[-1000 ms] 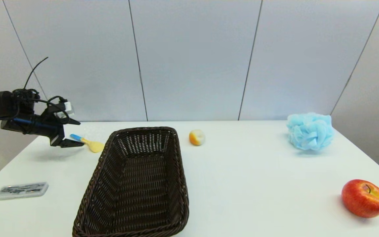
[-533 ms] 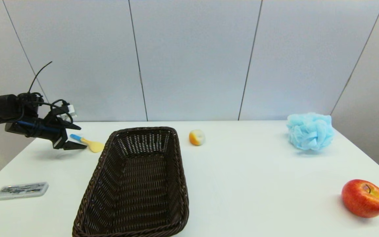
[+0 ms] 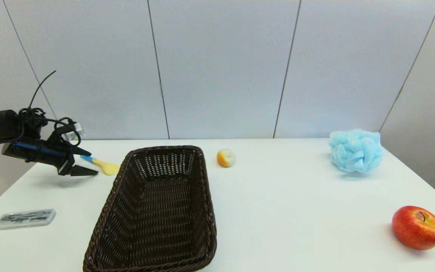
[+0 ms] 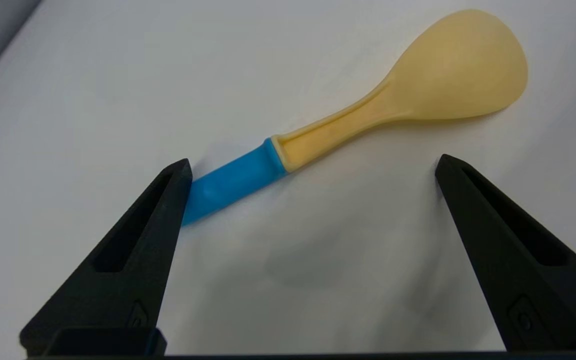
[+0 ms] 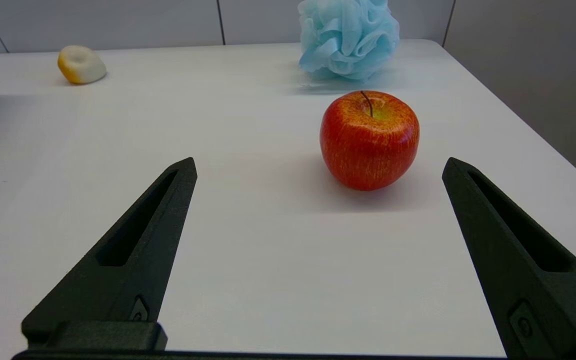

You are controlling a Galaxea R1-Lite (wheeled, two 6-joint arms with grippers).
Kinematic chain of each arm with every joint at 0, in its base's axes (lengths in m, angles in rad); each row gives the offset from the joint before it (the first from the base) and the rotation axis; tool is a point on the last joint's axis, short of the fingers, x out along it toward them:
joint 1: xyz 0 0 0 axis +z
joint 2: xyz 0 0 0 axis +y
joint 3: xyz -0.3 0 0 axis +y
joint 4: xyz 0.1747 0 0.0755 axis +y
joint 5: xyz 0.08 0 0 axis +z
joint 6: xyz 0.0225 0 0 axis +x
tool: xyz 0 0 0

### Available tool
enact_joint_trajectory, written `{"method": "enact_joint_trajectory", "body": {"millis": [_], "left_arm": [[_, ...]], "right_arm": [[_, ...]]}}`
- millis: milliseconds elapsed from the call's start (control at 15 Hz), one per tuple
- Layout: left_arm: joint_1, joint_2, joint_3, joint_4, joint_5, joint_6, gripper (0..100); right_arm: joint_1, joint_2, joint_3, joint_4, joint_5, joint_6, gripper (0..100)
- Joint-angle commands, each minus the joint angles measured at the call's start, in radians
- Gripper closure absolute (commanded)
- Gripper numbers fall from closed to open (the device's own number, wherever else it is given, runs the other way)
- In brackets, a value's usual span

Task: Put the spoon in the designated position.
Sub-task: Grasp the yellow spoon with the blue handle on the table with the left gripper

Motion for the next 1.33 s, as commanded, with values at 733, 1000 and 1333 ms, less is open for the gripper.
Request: {"method": "enact_joint_trajectory", "body": {"millis": [733, 1000, 1333], "left_arm": [[0.011, 0.05, -0.044, -0.151, -0.003, -0.062, 0], [0.011, 0.057, -0.038, -0.086, -0.038, -0.058, 0], [0.011, 0.056, -0.041, -0.074, -0.051, 0.001, 0]], "right_arm": [[0.0, 0.001, 0.0, 0.0, 0.0, 0.0, 0], [0.0, 0.001, 0.0, 0.0, 0.0, 0.0, 0], [0.0, 0.001, 0.0, 0.0, 0.0, 0.0, 0]]}}
